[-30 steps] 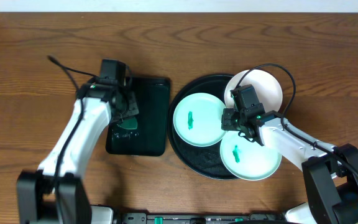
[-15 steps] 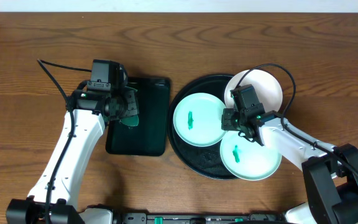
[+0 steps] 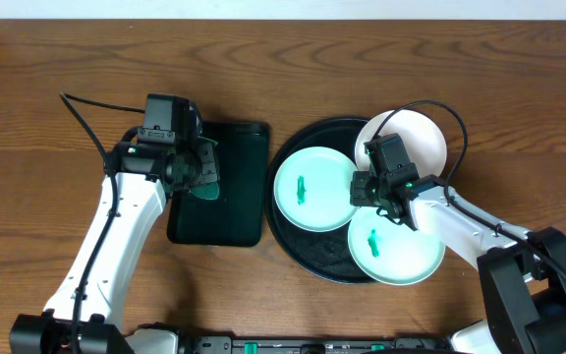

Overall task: Clean dirty plates on tray and stack at the side
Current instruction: 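Lift the green sponge with the left gripper above the black tray, then move the held sponge with the left gripper onto the mint-green plate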

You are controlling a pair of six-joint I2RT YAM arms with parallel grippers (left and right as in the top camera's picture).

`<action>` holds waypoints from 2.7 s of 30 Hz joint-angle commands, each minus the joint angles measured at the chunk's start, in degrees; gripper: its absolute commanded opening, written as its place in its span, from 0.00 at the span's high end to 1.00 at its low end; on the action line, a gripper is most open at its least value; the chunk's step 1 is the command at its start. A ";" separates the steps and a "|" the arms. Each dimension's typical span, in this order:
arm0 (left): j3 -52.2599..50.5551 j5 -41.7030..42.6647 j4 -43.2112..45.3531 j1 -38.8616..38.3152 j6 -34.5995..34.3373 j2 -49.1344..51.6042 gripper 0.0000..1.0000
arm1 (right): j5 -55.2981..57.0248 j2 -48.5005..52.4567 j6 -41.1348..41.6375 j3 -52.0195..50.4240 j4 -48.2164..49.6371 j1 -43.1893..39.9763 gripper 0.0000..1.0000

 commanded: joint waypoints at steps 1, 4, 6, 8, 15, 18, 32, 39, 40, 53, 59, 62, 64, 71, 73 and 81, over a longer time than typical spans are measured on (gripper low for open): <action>0.33 0.74 0.04 0.24 0.59 -0.37 0.93 | 1.05 -0.42 0.00 -0.09 0.02 0.20 0.99; 0.33 0.72 0.04 0.24 0.59 -0.37 0.93 | 1.05 -0.42 0.00 -0.09 0.02 0.20 0.99; 0.33 0.46 0.07 0.24 1.25 -0.37 0.93 | 1.05 -0.42 0.00 -0.09 0.04 0.20 0.99; 0.33 -1.86 0.07 0.24 1.66 -0.37 0.93 | 1.05 -0.42 0.00 -0.09 0.02 0.20 0.99; 0.31 -1.90 -0.15 -0.55 0.37 -0.37 0.93 | 1.05 -0.42 0.00 -0.09 0.04 0.20 0.99; 0.31 -8.22 -0.22 -0.63 0.31 -0.37 0.93 | 1.05 -0.42 0.00 -0.09 0.02 0.20 0.99; 0.28 -7.48 1.77 -1.62 -4.00 -0.26 0.93 | 1.05 -0.42 0.00 -0.09 0.02 0.20 0.99; 0.22 -8.52 1.90 -2.25 -5.97 0.28 0.93 | 1.05 -0.42 0.02 -0.09 0.07 0.20 0.99; 0.22 -9.20 1.68 -2.16 -5.97 0.28 0.93 | 1.03 -0.42 0.02 -0.09 0.07 0.20 0.99; 0.22 -8.24 2.38 -3.43 -9.75 0.39 0.93 | 1.05 -0.42 0.02 -0.09 0.04 0.20 0.99; -0.17 -7.80 0.52 -3.45 -9.53 0.68 0.93 | 1.05 -0.42 0.02 -0.09 0.04 0.20 0.99; -0.87 -4.26 0.76 -3.45 -7.41 1.44 0.93 | 1.03 -0.42 0.02 -0.09 0.07 0.20 0.99; -0.98 -1.88 0.98 -3.82 -4.61 2.73 0.93 | 1.03 -0.42 0.04 -0.09 0.07 0.20 0.99; -0.96 -1.57 3.76 -5.05 0.28 7.58 0.93 | 1.05 -0.42 0.50 -0.09 0.07 0.20 0.99; -0.96 -1.60 4.87 -5.05 -0.02 8.00 0.93 | 1.05 -0.42 0.50 -0.09 0.07 0.20 0.99; 7.04 -8.83 -4.72 -5.05 -2.16 8.02 0.93 | 1.03 -0.42 0.50 -0.09 0.11 0.20 0.99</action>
